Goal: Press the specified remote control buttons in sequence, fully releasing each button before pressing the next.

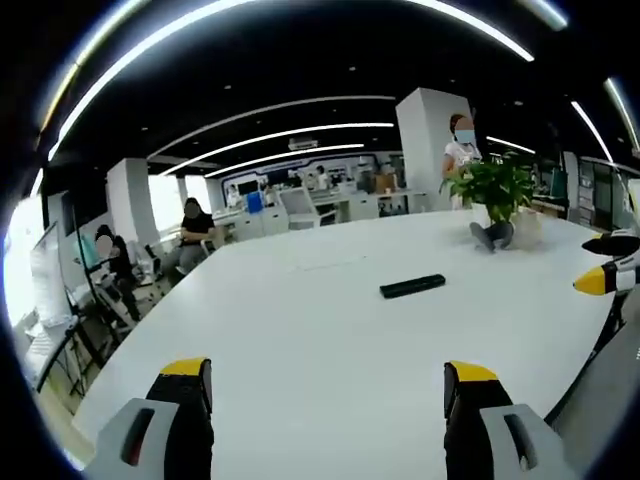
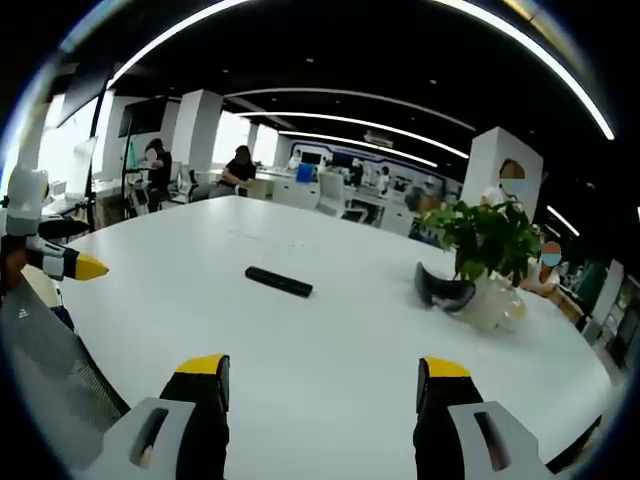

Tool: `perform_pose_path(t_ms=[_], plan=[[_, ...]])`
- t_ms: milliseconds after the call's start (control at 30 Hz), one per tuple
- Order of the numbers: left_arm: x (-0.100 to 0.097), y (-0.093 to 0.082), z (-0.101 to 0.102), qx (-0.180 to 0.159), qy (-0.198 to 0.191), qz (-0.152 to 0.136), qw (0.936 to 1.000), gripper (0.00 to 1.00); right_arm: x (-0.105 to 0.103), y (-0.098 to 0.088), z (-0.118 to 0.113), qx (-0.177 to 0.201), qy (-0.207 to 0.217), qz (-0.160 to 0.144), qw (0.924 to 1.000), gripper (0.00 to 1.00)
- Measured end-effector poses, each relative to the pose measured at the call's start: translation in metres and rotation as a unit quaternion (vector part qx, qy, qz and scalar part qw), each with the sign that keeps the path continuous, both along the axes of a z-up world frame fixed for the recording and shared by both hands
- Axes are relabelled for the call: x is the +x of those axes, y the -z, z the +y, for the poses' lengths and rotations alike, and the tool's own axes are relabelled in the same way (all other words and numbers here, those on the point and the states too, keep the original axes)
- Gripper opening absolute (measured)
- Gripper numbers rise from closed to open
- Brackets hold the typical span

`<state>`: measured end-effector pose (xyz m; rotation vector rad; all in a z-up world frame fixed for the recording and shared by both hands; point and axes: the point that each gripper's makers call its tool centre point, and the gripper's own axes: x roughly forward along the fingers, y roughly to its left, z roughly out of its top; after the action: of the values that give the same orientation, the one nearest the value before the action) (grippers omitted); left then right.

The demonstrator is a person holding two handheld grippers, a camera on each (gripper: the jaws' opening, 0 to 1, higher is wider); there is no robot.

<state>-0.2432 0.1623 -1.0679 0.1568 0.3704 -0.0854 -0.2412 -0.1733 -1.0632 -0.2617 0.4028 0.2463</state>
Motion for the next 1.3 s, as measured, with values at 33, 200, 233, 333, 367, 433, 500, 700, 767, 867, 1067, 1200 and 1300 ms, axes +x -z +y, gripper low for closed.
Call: perform_pose_path(t_ms=[33, 200, 233, 333, 367, 433, 500, 700, 767, 867, 1067, 1200, 1300], plan=[[0.0, 0.0009, 0.0002, -0.001, 0.0, 0.002, 1.0, 1.0, 0.0001, 0.0003, -0.0001, 0.0, 0.0, 0.001, 1.0, 0.76], [-0.0002, 0.001, -0.0005, -0.001, 0.0, 0.002, 1.0, 1.0, -0.0002, 0.0004, 0.0001, 0.001, 0.0, 0.001, 1.0, 0.76], [-0.0003, 0.0011, -0.0004, -0.002, 0.0, 0.002, 1.0, 1.0, -0.0003, 0.0004, 0.0002, 0.001, -0.001, 0.001, 1.0, 0.76], [-0.0007, 0.0019, -0.0001, -0.001, -0.001, 0.004, 1.0, 1.0, -0.0005, 0.0006, 0.0001, 0.0, -0.001, 0.001, 1.0, 0.75], [-0.0008, 0.0019, -0.0001, 0.0, -0.001, 0.004, 1.0, 1.0, -0.0006, 0.0005, 0.0001, 0.001, -0.001, 0.001, 1.0, 0.76], [-0.0009, 0.0022, 0.0001, 0.001, -0.001, 0.004, 1.0, 1.0, -0.0006, 0.0001, 0.0003, 0.001, -0.001, 0.0, 1.0, 0.75], [-0.001, 0.0036, 0.0005, 0.002, -0.002, 0.008, 1.0, 1.0, -0.0006, 0.0003, 0.0006, 0.001, -0.001, 0.001, 1.0, 0.75], [-0.0008, 0.0032, 0.0017, 0.004, -0.004, 0.006, 1.0, 1.0, -0.0005, 0.0005, 0.0018, 0.0, -0.004, 0.002, 1.0, 0.75], [-0.0009, 0.0034, 0.002, 0.004, -0.005, 0.007, 1.0, 1.0, -0.0004, 0.0, 0.0025, 0.001, -0.006, 0.001, 1.0, 0.75], [-0.0007, 0.0033, 0.0024, 0.005, -0.005, 0.007, 1.0, 1.0, -0.0005, 0.0007, 0.0025, 0.0, -0.006, 0.002, 1.0, 0.75], [-0.0008, 0.0034, 0.0026, 0.004, -0.005, 0.007, 1.0, 0.99, -0.0002, 0.0004, 0.0019, 0.0, -0.004, 0.001, 1.0, 0.75], [-0.0013, 0.0054, 0.0011, 0.004, -0.001, 0.012, 0.9999, 0.99, -0.0003, 0.0017, 0.0008, -0.002, -0.001, 0.004, 1.0, 0.75], [-0.0011, 0.0048, -0.0002, 0.005, 0.001, 0.011, 0.9999, 0.99, -0.0004, 0.0024, 0.001, -0.006, -0.001, 0.005, 1.0, 0.75]])
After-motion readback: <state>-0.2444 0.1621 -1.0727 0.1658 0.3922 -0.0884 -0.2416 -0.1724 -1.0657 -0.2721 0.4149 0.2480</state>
